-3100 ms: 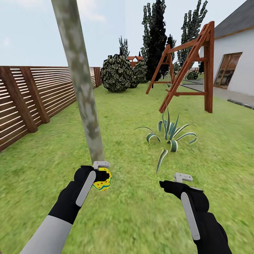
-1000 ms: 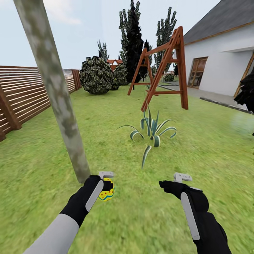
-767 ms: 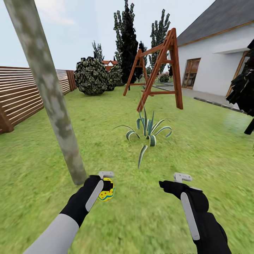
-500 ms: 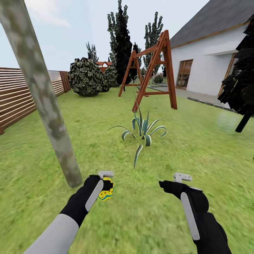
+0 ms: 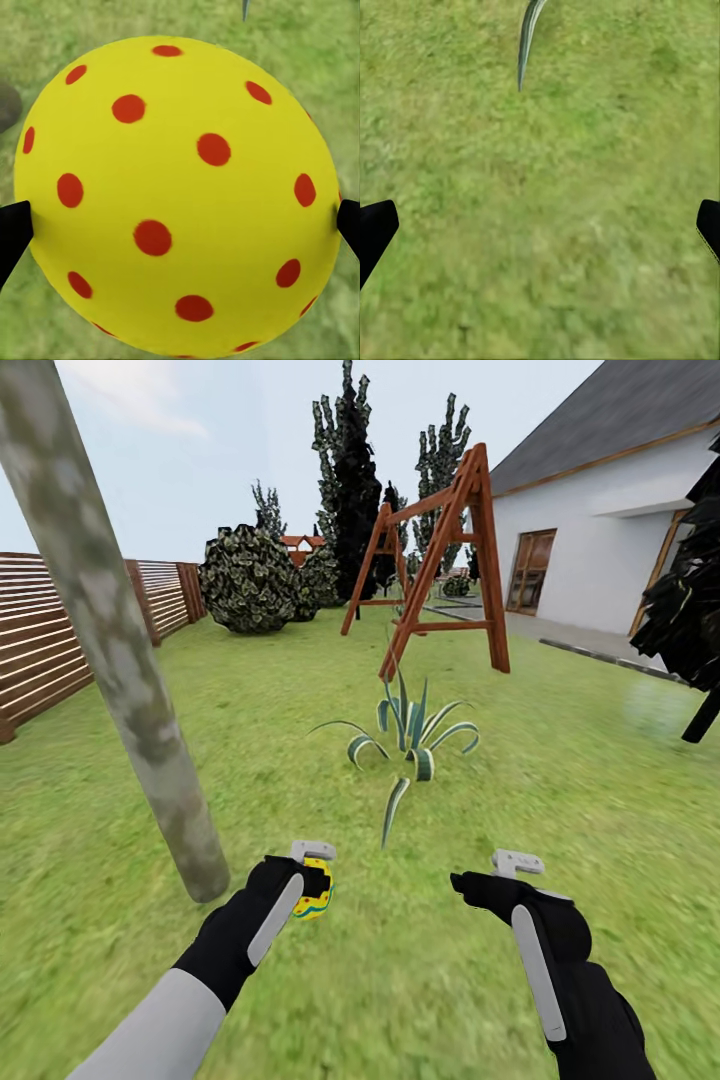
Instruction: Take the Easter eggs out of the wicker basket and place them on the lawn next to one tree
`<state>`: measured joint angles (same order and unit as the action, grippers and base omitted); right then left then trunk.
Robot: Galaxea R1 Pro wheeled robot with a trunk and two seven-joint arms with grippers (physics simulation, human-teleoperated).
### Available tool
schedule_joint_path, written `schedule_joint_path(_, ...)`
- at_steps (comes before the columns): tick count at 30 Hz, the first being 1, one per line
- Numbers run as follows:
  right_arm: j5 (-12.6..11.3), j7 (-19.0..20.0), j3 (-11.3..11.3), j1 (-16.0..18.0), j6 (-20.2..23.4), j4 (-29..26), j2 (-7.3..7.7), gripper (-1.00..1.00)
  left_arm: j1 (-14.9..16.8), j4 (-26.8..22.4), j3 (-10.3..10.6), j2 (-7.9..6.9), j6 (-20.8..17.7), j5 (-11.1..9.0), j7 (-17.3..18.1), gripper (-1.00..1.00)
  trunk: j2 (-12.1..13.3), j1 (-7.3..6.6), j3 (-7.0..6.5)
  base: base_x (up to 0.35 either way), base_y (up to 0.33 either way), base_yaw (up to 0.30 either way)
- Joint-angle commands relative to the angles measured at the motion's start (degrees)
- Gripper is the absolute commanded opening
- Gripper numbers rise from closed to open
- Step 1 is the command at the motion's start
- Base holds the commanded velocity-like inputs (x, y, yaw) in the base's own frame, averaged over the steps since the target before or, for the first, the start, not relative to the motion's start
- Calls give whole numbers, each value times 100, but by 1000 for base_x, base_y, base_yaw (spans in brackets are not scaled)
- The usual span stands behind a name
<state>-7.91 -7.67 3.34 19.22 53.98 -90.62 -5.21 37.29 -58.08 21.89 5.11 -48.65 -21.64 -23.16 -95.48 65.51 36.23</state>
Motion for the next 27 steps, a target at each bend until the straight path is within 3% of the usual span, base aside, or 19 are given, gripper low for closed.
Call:
schedule_joint_path(1,-60,-51,3,4,20,-3,-1,100,5,-2,13,-1,-13,-57,-56,-100,-3,3,6,282,-187,28)
schedule_joint_path(10,-60,-51,-97,3,14,-6,-4,100,6,30,34,-1,-13,-51,-57,-100,-3,3,6,268,-210,26)
schedule_joint_path(15,-54,-51,-233,3,24,-8,-6,100,6,33,50,-1,-13,-54,-57,-100,-3,3,6,256,-223,232)
schedule_joint_path(27,-53,-51,-255,3,25,-8,-6,100,6,34,52,-1,-13,-60,-50,-100,-3,3,6,188,-172,287)
